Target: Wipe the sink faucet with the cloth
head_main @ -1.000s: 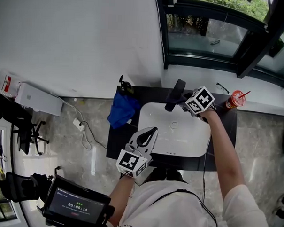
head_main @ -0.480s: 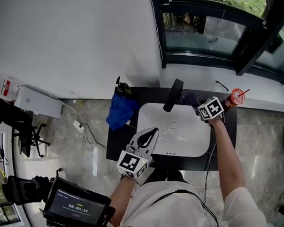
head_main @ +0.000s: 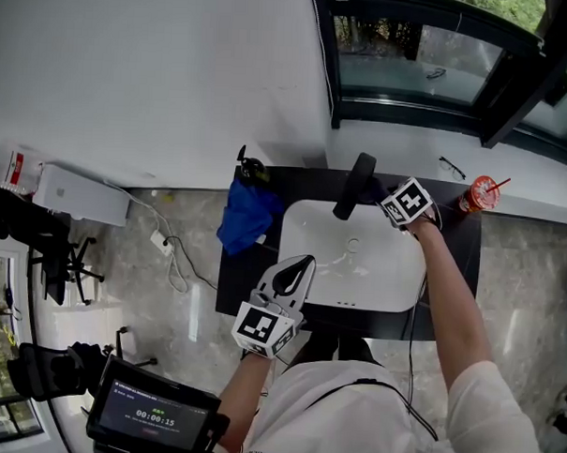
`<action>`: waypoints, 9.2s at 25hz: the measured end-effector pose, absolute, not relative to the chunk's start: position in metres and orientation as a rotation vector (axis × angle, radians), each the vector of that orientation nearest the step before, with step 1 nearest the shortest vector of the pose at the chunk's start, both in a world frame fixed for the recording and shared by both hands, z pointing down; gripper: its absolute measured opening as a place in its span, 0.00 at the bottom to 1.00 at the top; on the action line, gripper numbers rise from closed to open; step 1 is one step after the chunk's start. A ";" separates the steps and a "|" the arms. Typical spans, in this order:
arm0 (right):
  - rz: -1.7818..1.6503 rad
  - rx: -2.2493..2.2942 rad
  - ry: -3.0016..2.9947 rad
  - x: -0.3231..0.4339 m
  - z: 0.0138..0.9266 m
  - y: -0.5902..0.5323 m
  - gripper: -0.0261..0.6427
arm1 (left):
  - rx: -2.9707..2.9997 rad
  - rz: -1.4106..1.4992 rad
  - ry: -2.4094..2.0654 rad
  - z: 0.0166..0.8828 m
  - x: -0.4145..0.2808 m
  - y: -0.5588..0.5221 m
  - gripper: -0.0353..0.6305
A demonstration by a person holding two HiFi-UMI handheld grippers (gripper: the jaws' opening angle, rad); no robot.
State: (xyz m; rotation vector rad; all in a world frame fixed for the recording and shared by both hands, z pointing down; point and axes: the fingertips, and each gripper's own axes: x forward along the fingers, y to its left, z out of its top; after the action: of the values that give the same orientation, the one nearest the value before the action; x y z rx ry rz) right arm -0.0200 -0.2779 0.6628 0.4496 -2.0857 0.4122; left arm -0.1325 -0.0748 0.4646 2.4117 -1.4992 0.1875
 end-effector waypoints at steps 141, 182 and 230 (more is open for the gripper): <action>0.570 0.411 -2.545 -0.068 0.642 -0.251 0.19 | 2.368 0.177 -1.540 0.466 -0.150 -0.051 0.05; 0.560 1.405 -2.171 0.239 0.641 -0.026 0.19 | 2.808 0.459 -0.583 0.556 0.179 -0.015 0.05; 0.111 0.904 -2.922 0.093 0.415 0.228 0.04 | 2.826 0.047 -1.287 0.394 0.024 0.195 0.05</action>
State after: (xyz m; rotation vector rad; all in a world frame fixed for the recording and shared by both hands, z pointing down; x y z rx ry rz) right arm 0.0929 0.2278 0.4153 0.9044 -2.9217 0.1107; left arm 0.0236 0.1950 0.3944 2.8263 -1.2870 0.0469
